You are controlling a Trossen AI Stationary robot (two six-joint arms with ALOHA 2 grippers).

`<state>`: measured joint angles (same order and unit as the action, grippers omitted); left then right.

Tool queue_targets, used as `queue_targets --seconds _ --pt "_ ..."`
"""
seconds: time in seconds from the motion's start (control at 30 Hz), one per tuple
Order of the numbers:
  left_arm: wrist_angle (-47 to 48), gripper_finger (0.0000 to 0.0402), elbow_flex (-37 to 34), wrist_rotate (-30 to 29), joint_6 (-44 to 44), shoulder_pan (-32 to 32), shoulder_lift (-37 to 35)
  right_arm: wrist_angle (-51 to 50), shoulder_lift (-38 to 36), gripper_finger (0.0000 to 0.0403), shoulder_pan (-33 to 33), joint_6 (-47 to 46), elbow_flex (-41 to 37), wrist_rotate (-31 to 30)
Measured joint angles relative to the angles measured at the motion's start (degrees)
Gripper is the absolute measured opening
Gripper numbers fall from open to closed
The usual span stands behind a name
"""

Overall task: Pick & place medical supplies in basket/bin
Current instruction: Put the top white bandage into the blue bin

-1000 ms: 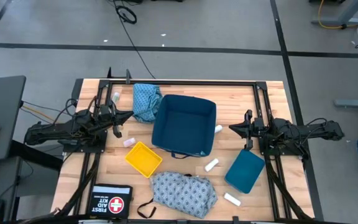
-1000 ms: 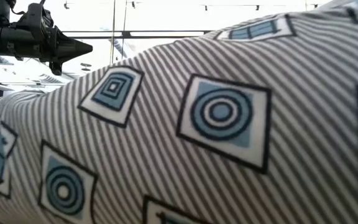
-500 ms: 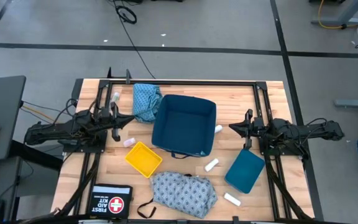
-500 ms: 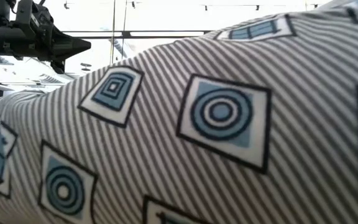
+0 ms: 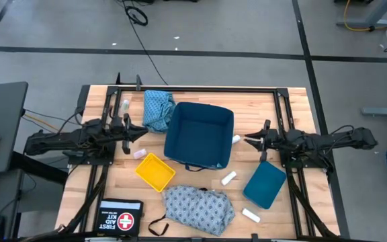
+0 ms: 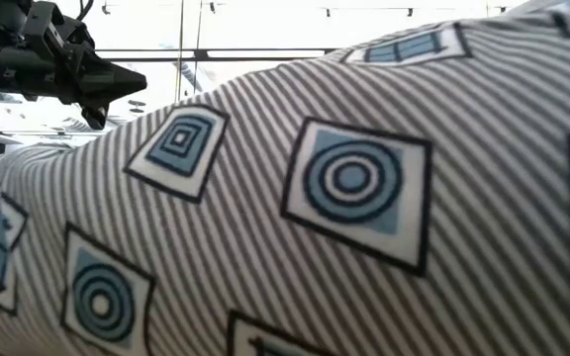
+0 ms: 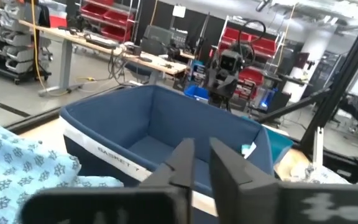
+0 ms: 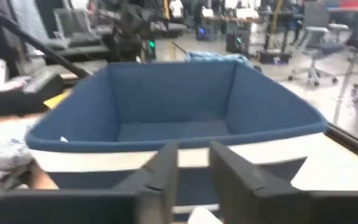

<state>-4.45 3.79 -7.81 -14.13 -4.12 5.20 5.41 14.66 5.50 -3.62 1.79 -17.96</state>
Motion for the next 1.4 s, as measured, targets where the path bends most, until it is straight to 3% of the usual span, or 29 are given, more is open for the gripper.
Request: queue_targets --seconds 0.2,0.3,0.4,0.63,0.8,0.97,1.4 --pt "-0.8 0.016 0.0 -0.6 4.6 0.0 3.1 0.0 10.3 0.0259 0.0 0.6 6.5 -5.0" --pt "-0.7 0.0208 0.0 -1.4 8.1 0.0 4.7 -4.7 16.0 0.028 0.0 1.1 11.6 -6.3" --pt "-0.7 0.0233 0.0 -4.2 7.4 0.0 5.7 -12.7 22.1 0.0276 0.0 0.1 17.6 -7.2" --pt "-0.7 0.0239 0.0 -1.4 8.2 0.0 7.6 -32.7 33.6 0.0251 0.0 -1.4 29.9 -6.5" --pt "-0.5 0.0239 0.0 -0.1 9.1 0.0 8.2 -42.2 38.6 0.025 -3.5 -3.4 31.9 -0.3" --pt "-0.5 0.0238 0.0 0.0 10.2 0.0 8.2 -37.9 44.0 0.0249 -7.9 -0.4 31.6 6.2" --pt "0.0 0.0238 0.0 0.0 10.2 0.0 8.2 -27.8 59.6 0.0249 -15.4 10.6 31.6 12.0"
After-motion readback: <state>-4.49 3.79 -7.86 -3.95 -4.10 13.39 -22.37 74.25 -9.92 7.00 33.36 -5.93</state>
